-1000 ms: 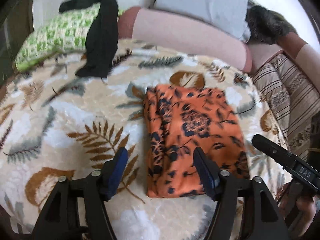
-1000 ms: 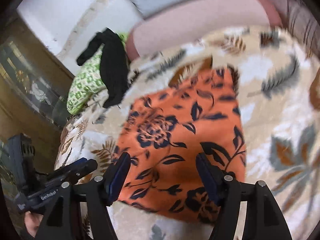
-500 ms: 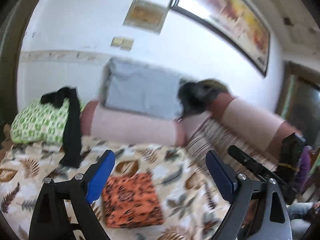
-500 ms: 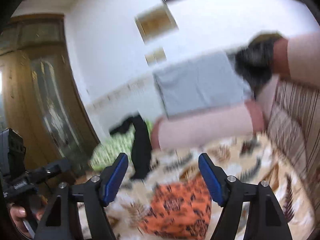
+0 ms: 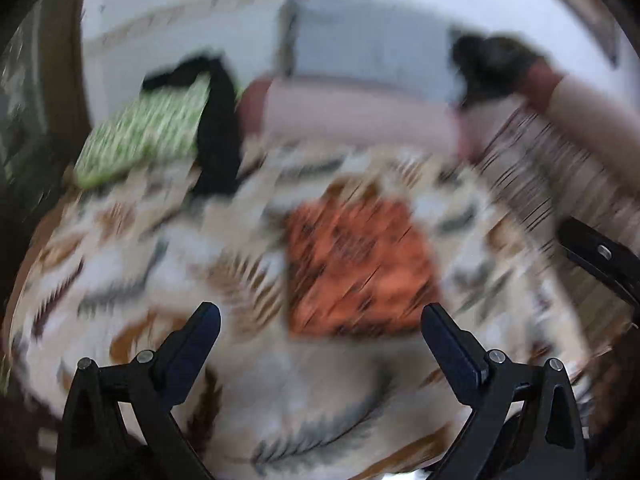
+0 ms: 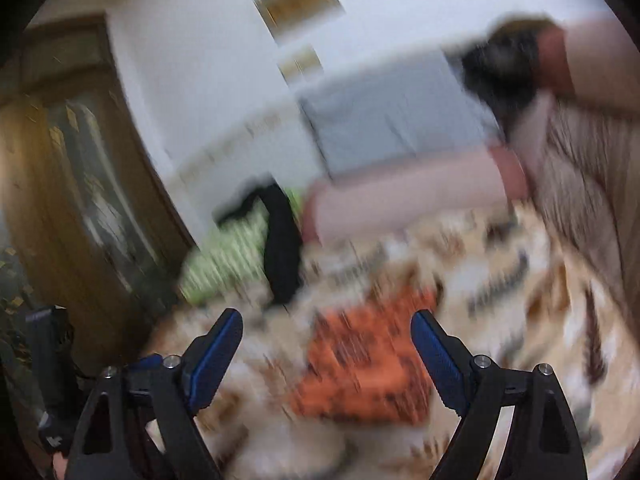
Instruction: Fold small clothes
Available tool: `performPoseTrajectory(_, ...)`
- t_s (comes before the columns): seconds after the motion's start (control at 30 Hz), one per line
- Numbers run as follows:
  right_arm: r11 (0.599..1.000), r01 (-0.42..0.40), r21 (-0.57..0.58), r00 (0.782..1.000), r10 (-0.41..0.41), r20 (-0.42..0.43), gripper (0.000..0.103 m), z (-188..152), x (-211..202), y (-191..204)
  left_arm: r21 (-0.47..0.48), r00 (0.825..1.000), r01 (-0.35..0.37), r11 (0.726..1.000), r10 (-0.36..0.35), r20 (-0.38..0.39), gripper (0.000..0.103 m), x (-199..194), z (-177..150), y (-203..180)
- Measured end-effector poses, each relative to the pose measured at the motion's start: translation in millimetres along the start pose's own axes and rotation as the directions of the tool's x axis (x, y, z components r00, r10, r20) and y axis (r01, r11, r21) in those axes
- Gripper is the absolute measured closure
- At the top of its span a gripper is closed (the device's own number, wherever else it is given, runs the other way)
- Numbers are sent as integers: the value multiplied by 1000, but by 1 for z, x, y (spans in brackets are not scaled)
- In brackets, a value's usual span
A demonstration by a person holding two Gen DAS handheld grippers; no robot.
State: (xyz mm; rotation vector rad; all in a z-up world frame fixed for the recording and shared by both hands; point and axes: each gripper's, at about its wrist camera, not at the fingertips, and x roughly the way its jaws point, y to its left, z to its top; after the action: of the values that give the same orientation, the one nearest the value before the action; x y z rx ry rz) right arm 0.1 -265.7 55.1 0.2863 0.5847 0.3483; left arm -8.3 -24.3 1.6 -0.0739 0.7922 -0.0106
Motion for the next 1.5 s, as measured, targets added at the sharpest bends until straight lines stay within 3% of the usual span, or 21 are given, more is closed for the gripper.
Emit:
performPoseTrajectory(0.13,996,84,-20,984,-86,-154,15,-51,39,-9,-15,997,-70,997,69,-24,3,22,-16,10)
performPoseTrajectory(0.27,980,165,-109,939,-190,-286,13,-78,67,-10,-19,994,-103,994,103,-31,3,32,-13,11)
performPoseTrajectory(0.3,976,179,-126,929,-209,-304,8,-81,72,-10,-17,994,-100,995,100,-37,3,36,-14,10)
performPoseTrajectory(0.37,966,205,-158,921,-244,-302,0,-86,75,-8,-13,994,-101,995,100,-39,3,39,-13,11)
performPoseTrajectory(0.9,930,284,-235,906,-340,-251,0,-68,81,5,2,994,-98,995,98,-52,3,51,-4,9)
performPoseTrajectory(1.23,922,319,-219,916,-359,-179,0,-50,75,3,-22,992,-122,992,121,-47,3,52,9,10)
performPoseTrajectory(1.5,924,306,-228,917,-351,-191,0,-53,79,4,14,997,-62,998,62,-50,3,53,14,-1)
